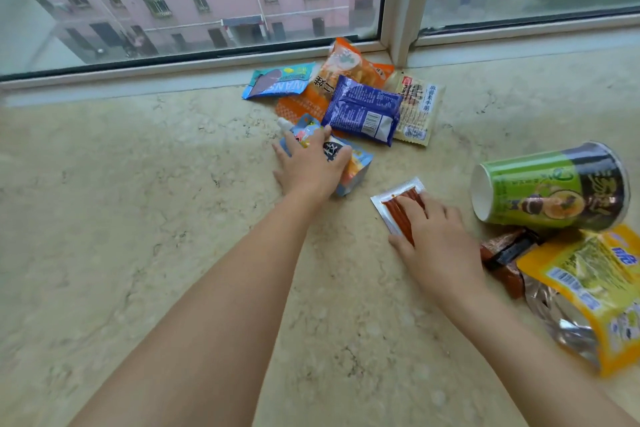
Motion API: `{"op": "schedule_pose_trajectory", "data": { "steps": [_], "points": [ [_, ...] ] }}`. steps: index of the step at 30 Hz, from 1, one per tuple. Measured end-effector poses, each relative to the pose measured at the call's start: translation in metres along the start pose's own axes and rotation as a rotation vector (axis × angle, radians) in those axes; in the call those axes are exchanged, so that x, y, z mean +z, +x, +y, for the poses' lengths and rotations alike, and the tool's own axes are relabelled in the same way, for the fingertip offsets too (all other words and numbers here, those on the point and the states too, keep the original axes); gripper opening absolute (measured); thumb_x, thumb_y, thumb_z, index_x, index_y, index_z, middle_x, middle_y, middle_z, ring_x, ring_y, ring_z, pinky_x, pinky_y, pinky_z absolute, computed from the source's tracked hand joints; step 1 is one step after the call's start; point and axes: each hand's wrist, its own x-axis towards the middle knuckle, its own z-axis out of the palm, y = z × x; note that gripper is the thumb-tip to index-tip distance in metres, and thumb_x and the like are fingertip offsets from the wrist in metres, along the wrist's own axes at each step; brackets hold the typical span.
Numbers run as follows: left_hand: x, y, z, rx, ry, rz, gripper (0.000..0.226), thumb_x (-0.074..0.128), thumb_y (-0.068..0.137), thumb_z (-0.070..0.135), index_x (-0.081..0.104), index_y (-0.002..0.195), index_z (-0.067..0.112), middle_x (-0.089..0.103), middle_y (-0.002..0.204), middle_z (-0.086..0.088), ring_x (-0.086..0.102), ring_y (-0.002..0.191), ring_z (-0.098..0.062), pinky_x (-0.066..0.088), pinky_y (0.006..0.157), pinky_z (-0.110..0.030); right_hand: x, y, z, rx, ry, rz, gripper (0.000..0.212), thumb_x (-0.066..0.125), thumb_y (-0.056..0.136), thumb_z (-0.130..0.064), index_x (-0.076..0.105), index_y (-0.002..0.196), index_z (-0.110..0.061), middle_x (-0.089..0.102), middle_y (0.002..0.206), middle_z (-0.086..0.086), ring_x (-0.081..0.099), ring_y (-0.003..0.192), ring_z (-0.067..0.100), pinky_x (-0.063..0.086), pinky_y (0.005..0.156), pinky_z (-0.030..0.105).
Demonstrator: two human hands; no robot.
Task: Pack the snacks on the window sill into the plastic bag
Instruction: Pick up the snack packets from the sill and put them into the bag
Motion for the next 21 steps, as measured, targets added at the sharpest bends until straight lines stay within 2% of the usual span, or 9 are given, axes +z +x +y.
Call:
{"op": "schedule_pose_trajectory", "data": {
  "steps": [3,6,9,11,13,15,17,19,21],
  "points": [
    [-0.003,0.013,-0.013,0.116,-0.057,0.020,0.035,0.065,0.079,0.049,0.057,0.112,0.039,0.029,0.146,-0.004,0.021,0.142,-0.024,0.031,0.109,-0.049,0.000,0.009,0.003,-0.016,0.065,-0.011,0.065,0.060,0.087,-0.042,0.032,0.144,-0.026,0.036,0.147,-0.002,0.037,0.123,0.025,0.037,0.097,0.034],
    [-0.013,0.007,-0.030,0.243,-0.278,-0.071,0.013,0.076,0.077,0.027,0.066,0.086,0.028,0.040,0.130,0.003,0.039,0.130,-0.014,0.035,0.107,-0.033,0.000,0.010,0.007,0.066,0.115,0.011,0.079,0.070,0.077,-0.047,0.033,0.143,-0.023,0.042,0.142,0.000,0.041,0.123,0.026,0.039,0.098,0.038],
    [-0.017,-0.010,-0.038,0.148,-0.352,-0.006,0.054,0.085,0.069,0.025,0.056,0.115,0.026,0.034,0.134,0.002,0.040,0.124,-0.010,0.033,0.103,-0.024,-0.002,0.009,0.006,0.122,0.137,0.010,0.088,0.076,0.073,-0.044,0.029,0.145,-0.023,0.045,0.136,0.001,0.043,0.119,0.026,0.039,0.094,0.036],
    [-0.017,-0.019,-0.037,-0.047,-0.427,0.071,0.096,0.089,0.061,0.026,0.030,0.136,0.029,0.040,0.128,0.002,0.050,0.110,-0.012,0.042,0.098,-0.029,-0.005,0.011,0.004,0.150,0.137,-0.016,0.092,0.080,0.069,-0.040,0.028,0.144,-0.025,0.045,0.132,0.005,0.045,0.116,0.027,0.040,0.091,0.036],
    [-0.015,-0.024,-0.034,-0.162,-0.513,0.033,0.109,0.091,0.058,0.023,0.020,0.141,0.027,0.054,0.117,0.003,0.059,0.100,-0.016,0.051,0.092,-0.038,-0.007,0.016,0.004,0.204,0.162,-0.055,0.097,0.084,0.063,-0.041,0.030,0.142,-0.024,0.046,0.129,0.008,0.046,0.116,0.028,0.041,0.090,0.038],
    [-0.013,-0.027,-0.033,-0.230,-0.527,-0.034,0.093,0.090,0.060,0.021,0.036,0.135,0.019,0.060,0.108,0.005,0.061,0.095,-0.016,0.055,0.082,-0.038,-0.009,0.024,0.007,0.268,0.196,-0.103,0.102,0.088,0.054,-0.043,0.034,0.139,-0.021,0.048,0.128,0.010,0.047,0.118,0.029,0.042,0.091,0.040],
    [-0.011,-0.031,-0.034,-0.268,-0.580,-0.096,0.054,0.088,0.061,0.019,0.061,0.107,0.018,0.070,0.098,0.002,0.068,0.086,-0.018,0.060,0.071,-0.041,-0.014,0.030,0.009,0.320,0.239,-0.148,0.102,0.090,0.049,-0.043,0.039,0.133,-0.019,0.052,0.125,0.010,0.049,0.117,0.029,0.046,0.089,0.041],
    [-0.010,-0.037,-0.038,-0.256,-0.622,-0.128,0.031,0.084,0.065,0.017,0.066,0.090,0.021,0.072,0.089,0.000,0.071,0.079,-0.020,0.061,0.068,-0.044,-0.016,0.034,0.009,0.334,0.242,-0.177,0.090,0.090,0.047,-0.045,0.048,0.122,-0.019,0.058,0.115,0.007,0.050,0.112,0.028,0.048,0.083,0.040],
    [-0.013,-0.044,-0.043,-0.202,-0.635,-0.130,0.031,0.082,0.067,0.017,0.066,0.093,0.024,0.072,0.091,0.001,0.070,0.081,-0.018,0.060,0.074,-0.041,-0.014,0.034,0.008,0.313,0.213,-0.174,0.066,0.086,0.047,-0.050,0.059,0.100,-0.023,0.060,0.103,0.006,0.051,0.104,0.028,0.047,0.076,0.038]
  ]
}}
